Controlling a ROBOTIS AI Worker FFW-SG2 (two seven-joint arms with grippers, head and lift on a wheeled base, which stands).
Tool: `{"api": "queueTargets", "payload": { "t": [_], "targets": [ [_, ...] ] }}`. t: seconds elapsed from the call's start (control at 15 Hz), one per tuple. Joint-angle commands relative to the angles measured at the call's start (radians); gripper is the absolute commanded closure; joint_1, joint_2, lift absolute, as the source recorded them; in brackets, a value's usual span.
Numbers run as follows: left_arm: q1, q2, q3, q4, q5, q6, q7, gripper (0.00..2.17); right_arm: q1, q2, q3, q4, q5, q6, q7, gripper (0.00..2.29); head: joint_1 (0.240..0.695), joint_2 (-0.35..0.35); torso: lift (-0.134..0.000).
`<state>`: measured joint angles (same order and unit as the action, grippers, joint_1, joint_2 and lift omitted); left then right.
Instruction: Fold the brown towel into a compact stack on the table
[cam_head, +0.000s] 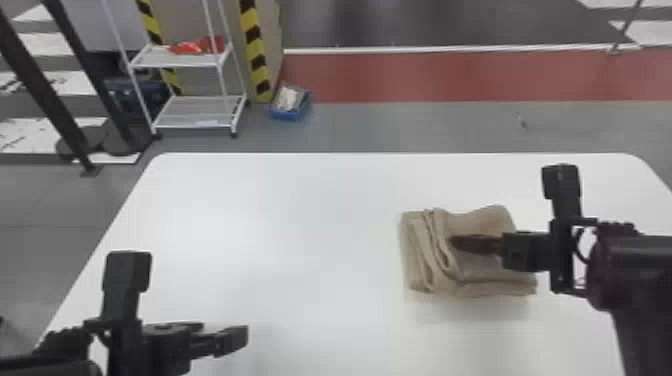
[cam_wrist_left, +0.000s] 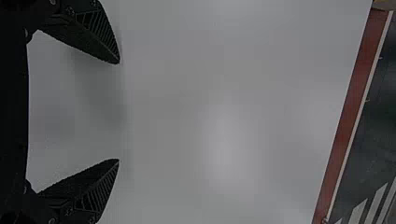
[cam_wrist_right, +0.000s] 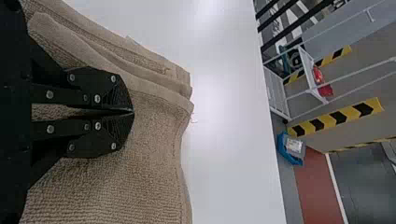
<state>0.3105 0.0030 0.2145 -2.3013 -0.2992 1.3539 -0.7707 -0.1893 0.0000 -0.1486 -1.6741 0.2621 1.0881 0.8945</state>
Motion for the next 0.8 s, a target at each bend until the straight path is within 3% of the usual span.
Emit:
{"api": "queueTargets", "payload": {
  "t": [0.0, 0.13, 0.73],
  "targets": [
    [-0.002, -0.006, -0.001, 0.002, 0.000, -0.002, 0.001, 0.14, 0.033, 0.001, 0.021, -0.036, -0.020, 0.000, 0.038, 1.68, 0.695, 0.090, -0.124],
    [-0.005, -0.006, 0.000, 0.000, 0.000, -0.002, 0.001, 0.14, 0.057, 0.001, 0.038, -0.075, -0.043, 0.006, 0.069, 1.68, 0.695, 0.123, -0.124],
    [-0.011, -0.006, -0.003, -0.004, 0.002, -0.002, 0.001, 0.14, 0.120, 0.001, 0.129, -0.154, -0.023, 0.019, 0.230, 1.68, 0.695, 0.200, -0.124]
  ]
}}
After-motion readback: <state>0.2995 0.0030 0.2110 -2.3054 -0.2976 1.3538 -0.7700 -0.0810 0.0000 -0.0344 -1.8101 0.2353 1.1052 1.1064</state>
